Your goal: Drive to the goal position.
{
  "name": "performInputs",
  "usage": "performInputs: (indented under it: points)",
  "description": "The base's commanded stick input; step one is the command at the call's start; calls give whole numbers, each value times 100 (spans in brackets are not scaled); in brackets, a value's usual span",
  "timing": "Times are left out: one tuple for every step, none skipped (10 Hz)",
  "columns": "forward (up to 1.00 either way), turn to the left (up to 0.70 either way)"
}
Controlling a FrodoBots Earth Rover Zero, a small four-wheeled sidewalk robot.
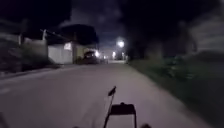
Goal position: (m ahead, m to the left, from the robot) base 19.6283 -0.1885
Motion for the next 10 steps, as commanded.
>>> performInputs:
  points:
    - [50, 0]
    - [50, 0]
    - [50, 0]
    - [50, 0]
    - [50, 0]
    - [50, 0]
    - [50, 0]
    - [50, 0]
    - [50, 0]
    - [50, 0]
